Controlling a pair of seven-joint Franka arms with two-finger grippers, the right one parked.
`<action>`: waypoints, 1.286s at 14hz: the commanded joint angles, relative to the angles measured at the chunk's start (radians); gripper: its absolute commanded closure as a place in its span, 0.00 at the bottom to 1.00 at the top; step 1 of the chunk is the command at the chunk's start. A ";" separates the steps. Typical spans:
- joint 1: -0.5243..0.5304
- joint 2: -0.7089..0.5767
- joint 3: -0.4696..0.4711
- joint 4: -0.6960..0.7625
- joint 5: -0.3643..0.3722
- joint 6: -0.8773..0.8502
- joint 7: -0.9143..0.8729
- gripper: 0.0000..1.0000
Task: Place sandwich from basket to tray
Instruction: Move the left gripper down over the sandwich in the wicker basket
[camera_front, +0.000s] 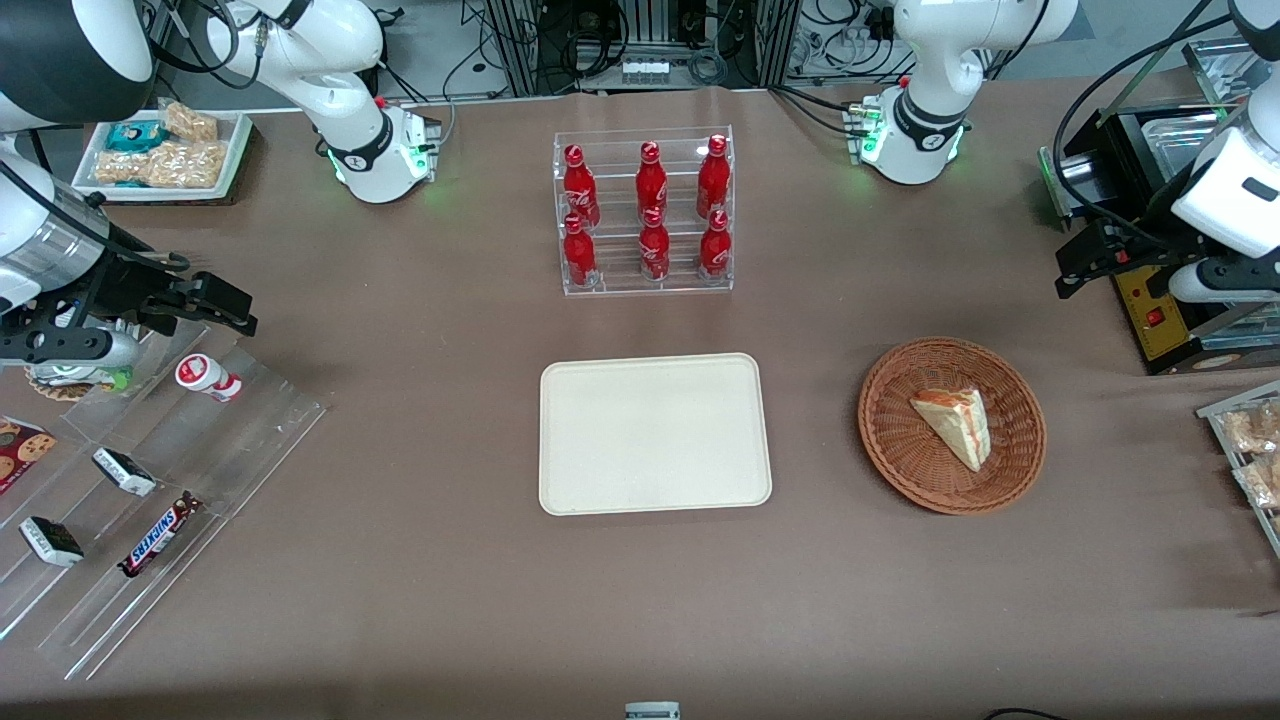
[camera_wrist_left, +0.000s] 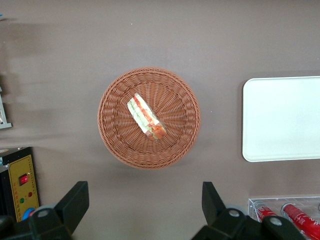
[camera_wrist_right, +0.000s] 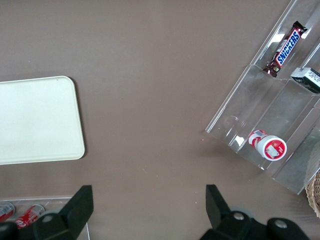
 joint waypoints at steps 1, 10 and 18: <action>-0.001 0.016 0.001 0.032 0.005 -0.025 0.013 0.00; -0.001 0.039 -0.001 -0.027 0.004 -0.016 -0.002 0.00; -0.001 0.120 0.002 -0.328 0.028 0.350 -0.039 0.00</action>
